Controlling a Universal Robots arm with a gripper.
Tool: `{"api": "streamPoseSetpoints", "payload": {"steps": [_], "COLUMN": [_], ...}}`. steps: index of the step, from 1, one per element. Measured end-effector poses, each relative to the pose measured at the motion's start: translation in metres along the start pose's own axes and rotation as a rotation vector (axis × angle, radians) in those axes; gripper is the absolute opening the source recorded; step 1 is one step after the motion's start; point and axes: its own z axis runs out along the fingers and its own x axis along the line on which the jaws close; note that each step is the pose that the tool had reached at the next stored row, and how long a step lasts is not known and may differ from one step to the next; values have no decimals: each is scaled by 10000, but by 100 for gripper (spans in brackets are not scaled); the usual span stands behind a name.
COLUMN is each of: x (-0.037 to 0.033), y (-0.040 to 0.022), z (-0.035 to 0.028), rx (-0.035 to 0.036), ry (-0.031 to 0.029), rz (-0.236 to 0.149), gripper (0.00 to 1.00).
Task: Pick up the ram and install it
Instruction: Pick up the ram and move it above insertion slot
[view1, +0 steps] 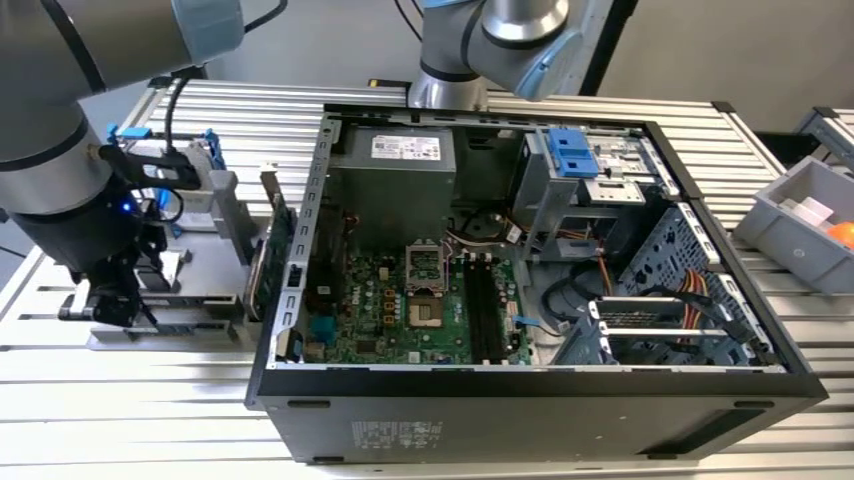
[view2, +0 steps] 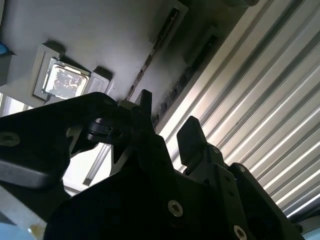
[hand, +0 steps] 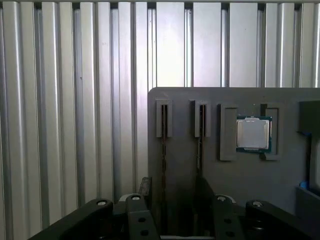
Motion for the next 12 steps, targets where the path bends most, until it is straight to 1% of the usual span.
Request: {"api": "streamPoseSetpoints", "payload": {"steps": [4,9,12], "x": [8,47,56], "y": [4,1,2], "z": [66,140,193], "rx": [0,1,1], "ry": [0,-1,0], "rz": [18,33,52], "gripper": [100,100,100]}}
